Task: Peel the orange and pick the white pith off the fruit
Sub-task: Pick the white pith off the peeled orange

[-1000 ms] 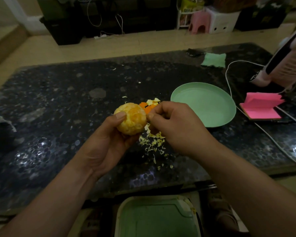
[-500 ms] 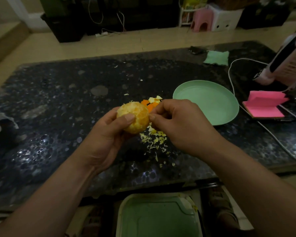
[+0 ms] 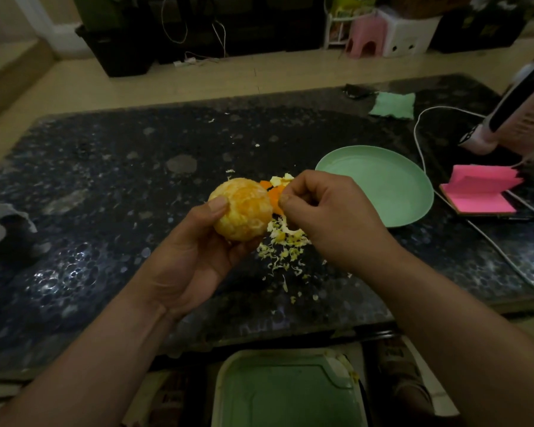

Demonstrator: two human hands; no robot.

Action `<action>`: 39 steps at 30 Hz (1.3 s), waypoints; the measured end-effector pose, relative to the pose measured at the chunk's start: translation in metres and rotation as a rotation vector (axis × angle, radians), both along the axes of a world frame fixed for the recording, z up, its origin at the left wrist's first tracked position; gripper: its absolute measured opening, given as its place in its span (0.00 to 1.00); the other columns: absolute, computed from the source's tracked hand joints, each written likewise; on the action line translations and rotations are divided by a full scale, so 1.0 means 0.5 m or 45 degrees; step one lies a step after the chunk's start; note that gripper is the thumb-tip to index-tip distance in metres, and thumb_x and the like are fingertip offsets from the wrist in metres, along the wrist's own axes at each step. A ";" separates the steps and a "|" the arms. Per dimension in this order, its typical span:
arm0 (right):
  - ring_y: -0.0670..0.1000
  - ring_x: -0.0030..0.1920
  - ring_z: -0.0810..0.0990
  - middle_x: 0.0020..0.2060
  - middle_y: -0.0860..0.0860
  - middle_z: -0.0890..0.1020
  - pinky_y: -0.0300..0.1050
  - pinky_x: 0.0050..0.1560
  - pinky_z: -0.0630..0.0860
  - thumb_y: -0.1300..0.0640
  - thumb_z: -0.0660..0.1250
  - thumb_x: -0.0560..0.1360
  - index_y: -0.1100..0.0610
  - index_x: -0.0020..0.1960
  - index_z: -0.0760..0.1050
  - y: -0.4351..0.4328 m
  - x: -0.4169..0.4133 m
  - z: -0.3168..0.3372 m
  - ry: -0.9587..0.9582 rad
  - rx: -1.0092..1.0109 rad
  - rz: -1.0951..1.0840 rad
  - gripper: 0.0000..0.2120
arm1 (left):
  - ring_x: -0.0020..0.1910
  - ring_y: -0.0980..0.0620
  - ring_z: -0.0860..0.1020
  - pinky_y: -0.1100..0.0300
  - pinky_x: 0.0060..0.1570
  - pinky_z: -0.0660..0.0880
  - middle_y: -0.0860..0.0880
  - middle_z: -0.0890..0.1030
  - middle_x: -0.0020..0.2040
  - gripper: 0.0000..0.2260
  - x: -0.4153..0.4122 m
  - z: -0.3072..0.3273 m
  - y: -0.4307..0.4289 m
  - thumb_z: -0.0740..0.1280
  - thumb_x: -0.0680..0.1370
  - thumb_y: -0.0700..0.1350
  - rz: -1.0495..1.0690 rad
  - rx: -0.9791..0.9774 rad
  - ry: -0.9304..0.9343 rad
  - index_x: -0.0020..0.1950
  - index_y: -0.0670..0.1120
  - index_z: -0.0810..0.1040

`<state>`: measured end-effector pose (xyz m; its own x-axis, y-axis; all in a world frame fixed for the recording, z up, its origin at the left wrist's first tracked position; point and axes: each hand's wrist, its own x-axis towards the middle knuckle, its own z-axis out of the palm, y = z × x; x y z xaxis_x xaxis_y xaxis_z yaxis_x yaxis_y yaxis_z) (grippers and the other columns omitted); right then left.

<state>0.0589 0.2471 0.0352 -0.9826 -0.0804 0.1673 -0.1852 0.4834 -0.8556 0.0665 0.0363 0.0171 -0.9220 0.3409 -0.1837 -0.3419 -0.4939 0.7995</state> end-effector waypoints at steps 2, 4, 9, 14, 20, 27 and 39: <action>0.43 0.32 0.78 0.36 0.50 0.85 0.41 0.34 0.74 0.54 0.67 0.82 0.51 0.46 0.82 -0.001 0.002 0.005 -0.018 -0.017 0.010 0.08 | 0.58 0.47 0.85 0.53 0.57 0.83 0.42 0.84 0.65 0.31 0.000 0.003 -0.001 0.86 0.62 0.56 0.024 0.016 -0.011 0.63 0.47 0.87; 0.46 0.33 0.79 0.37 0.49 0.85 0.42 0.33 0.74 0.55 0.67 0.82 0.49 0.49 0.83 -0.004 0.008 0.009 -0.003 -0.045 0.031 0.07 | 0.58 0.47 0.84 0.54 0.56 0.84 0.42 0.84 0.65 0.26 -0.001 0.003 -0.003 0.81 0.70 0.54 0.062 0.026 -0.035 0.65 0.45 0.85; 0.42 0.40 0.82 0.38 0.42 0.84 0.34 0.38 0.76 0.51 0.73 0.79 0.46 0.51 0.82 -0.014 0.022 0.014 0.083 0.022 0.097 0.02 | 0.65 0.44 0.82 0.58 0.56 0.82 0.40 0.82 0.69 0.23 -0.005 0.001 -0.006 0.68 0.78 0.49 0.078 -0.042 -0.020 0.71 0.41 0.78; 0.42 0.41 0.82 0.39 0.41 0.83 0.43 0.41 0.80 0.49 0.72 0.80 0.47 0.53 0.83 -0.010 0.025 0.009 0.254 0.252 0.070 0.03 | 0.62 0.45 0.82 0.56 0.56 0.83 0.40 0.82 0.68 0.25 -0.010 -0.008 -0.008 0.71 0.76 0.48 0.149 -0.196 0.022 0.71 0.40 0.78; 0.45 0.35 0.78 0.35 0.44 0.81 0.48 0.36 0.77 0.52 0.71 0.80 0.48 0.48 0.81 -0.015 0.024 0.005 0.425 0.494 0.065 0.02 | 0.55 0.48 0.85 0.57 0.50 0.83 0.42 0.85 0.60 0.24 -0.005 -0.008 0.002 0.73 0.74 0.47 0.184 -0.325 0.046 0.68 0.40 0.78; 0.46 0.37 0.80 0.34 0.44 0.82 0.50 0.39 0.79 0.54 0.72 0.77 0.48 0.44 0.79 -0.002 0.007 -0.003 0.208 0.195 -0.005 0.04 | 0.53 0.45 0.84 0.57 0.50 0.84 0.41 0.85 0.61 0.19 0.005 0.010 -0.002 0.69 0.75 0.52 0.029 -0.006 -0.070 0.62 0.46 0.87; 0.42 0.40 0.82 0.39 0.40 0.84 0.38 0.39 0.77 0.51 0.74 0.80 0.48 0.54 0.84 -0.023 0.037 0.024 0.326 0.168 0.141 0.04 | 0.43 0.49 0.82 0.58 0.41 0.80 0.43 0.84 0.56 0.25 0.006 0.001 -0.015 0.64 0.78 0.58 -0.005 0.035 -0.068 0.70 0.45 0.79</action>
<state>0.0772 0.2357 0.0473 -0.8940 -0.2222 0.3891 -0.4443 0.5523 -0.7054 0.0694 0.0289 0.0175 -0.9097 0.3504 -0.2228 -0.3856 -0.5139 0.7663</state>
